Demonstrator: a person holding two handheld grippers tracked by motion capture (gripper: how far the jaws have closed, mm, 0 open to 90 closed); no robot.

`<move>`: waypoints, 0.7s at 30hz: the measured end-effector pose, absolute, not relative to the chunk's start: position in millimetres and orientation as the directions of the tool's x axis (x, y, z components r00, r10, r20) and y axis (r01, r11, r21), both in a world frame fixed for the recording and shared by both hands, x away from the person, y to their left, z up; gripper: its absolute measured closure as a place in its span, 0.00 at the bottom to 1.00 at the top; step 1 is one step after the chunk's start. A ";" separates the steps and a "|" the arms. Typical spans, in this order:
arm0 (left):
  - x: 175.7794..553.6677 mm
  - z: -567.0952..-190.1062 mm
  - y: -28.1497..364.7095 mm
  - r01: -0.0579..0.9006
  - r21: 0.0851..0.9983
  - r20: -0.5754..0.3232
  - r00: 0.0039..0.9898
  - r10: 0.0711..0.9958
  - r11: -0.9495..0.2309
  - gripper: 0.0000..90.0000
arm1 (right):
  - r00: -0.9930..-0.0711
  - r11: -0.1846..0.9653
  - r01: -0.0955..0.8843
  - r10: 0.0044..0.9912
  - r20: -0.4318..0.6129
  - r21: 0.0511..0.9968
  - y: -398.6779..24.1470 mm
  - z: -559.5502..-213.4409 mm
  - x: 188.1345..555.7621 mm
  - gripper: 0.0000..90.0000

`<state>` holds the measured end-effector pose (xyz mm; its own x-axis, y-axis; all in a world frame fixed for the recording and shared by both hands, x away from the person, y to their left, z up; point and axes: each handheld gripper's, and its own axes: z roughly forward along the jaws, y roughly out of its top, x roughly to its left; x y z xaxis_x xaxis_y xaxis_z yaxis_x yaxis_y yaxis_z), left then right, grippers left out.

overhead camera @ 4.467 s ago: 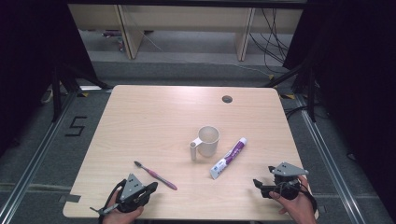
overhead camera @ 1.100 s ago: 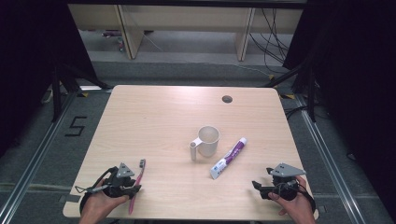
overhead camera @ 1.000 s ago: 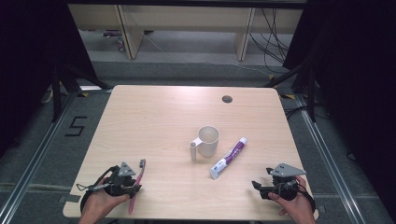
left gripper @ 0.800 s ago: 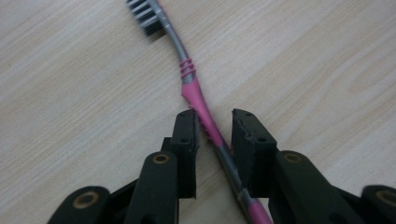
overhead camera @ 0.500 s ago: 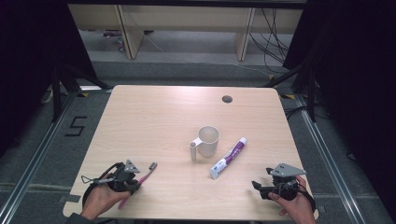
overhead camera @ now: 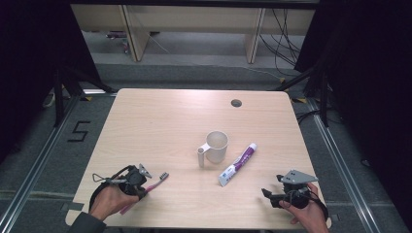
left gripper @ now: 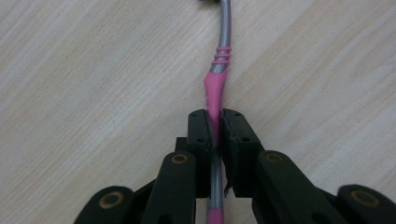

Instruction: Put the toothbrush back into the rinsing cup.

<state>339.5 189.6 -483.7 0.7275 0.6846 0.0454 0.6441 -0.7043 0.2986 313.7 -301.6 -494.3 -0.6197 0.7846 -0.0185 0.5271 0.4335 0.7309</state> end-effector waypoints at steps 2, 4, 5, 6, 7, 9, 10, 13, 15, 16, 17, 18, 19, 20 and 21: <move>340.5 -483.5 188.2 0.652 0.286 0.040 0.725 0.688 -0.703 0.91 | -0.624 0.438 0.525 0.781 -0.019 0.730 -302.4 -494.7 314.7 0.26; 340.1 -483.4 186.6 0.655 0.281 0.046 0.721 0.691 -0.702 0.91 | -0.610 0.407 0.555 0.792 0.022 0.726 -301.2 -494.7 312.9 0.26; 341.3 -482.3 186.3 0.646 0.266 0.052 0.732 0.680 -0.716 0.91 | -0.622 0.411 0.536 0.783 0.016 0.738 -302.5 -495.2 314.6 0.26; 341.2 -483.2 185.4 0.650 0.268 0.047 0.729 0.683 -0.712 0.91 | -0.626 0.420 0.525 0.779 0.003 0.740 -304.3 -494.5 315.3 0.26; 341.9 -482.5 184.7 0.646 0.257 0.050 0.734 0.678 -0.719 0.91 | -0.621 0.416 0.532 0.784 0.007 0.737 -304.7 -494.2 315.0 0.26; 342.4 -482.6 184.0 0.647 0.252 0.049 0.735 0.677 -0.720 0.91 | -0.621 0.417 0.532 0.784 0.005 0.736 -305.3 -494.7 315.7 0.26; 341.3 -482.6 182.5 0.661 0.250 0.044 0.722 0.690 -0.707 0.91 | -0.621 0.417 0.532 0.784 0.005 0.736 -305.3 -494.7 315.7 0.26; 343.3 -482.0 182.5 0.653 0.236 0.040 0.734 0.678 -0.720 0.91 | -0.622 0.416 0.530 0.783 0.005 0.739 -304.3 -494.6 315.2 0.26; 344.5 -481.8 182.8 0.640 0.230 0.045 0.745 0.665 -0.733 0.91 | -0.623 0.410 0.534 0.782 0.016 0.739 -303.6 -494.8 315.3 0.26; 344.8 -481.6 182.9 0.634 0.227 0.047 0.752 0.658 -0.740 0.91 | -0.624 0.410 0.538 0.782 0.020 0.736 -303.5 -495.0 315.4 0.26; 344.4 -481.4 182.6 0.631 0.230 0.048 0.753 0.657 -0.740 0.92 | -0.624 0.412 0.536 0.781 0.016 0.737 -303.8 -495.1 315.6 0.26; 344.4 -481.4 182.6 0.631 0.230 0.048 0.753 0.657 -0.740 0.92 | -0.624 0.412 0.536 0.781 0.016 0.737 -303.8 -495.1 315.6 0.26; 343.3 -480.6 182.2 0.629 0.244 0.043 0.753 0.656 -0.738 0.92 | -0.616 0.403 0.547 0.787 0.027 0.734 -303.2 -495.0 314.7 0.26; 343.5 -479.4 182.5 0.621 0.245 0.050 0.759 0.649 -0.744 0.92 | -0.615 0.402 0.545 0.788 0.024 0.736 -303.5 -495.0 314.9 0.26; 343.5 -479.4 182.5 0.621 0.245 0.050 0.759 0.649 -0.744 0.92 | -0.615 0.402 0.545 0.788 0.024 0.736 -303.5 -495.0 314.9 0.26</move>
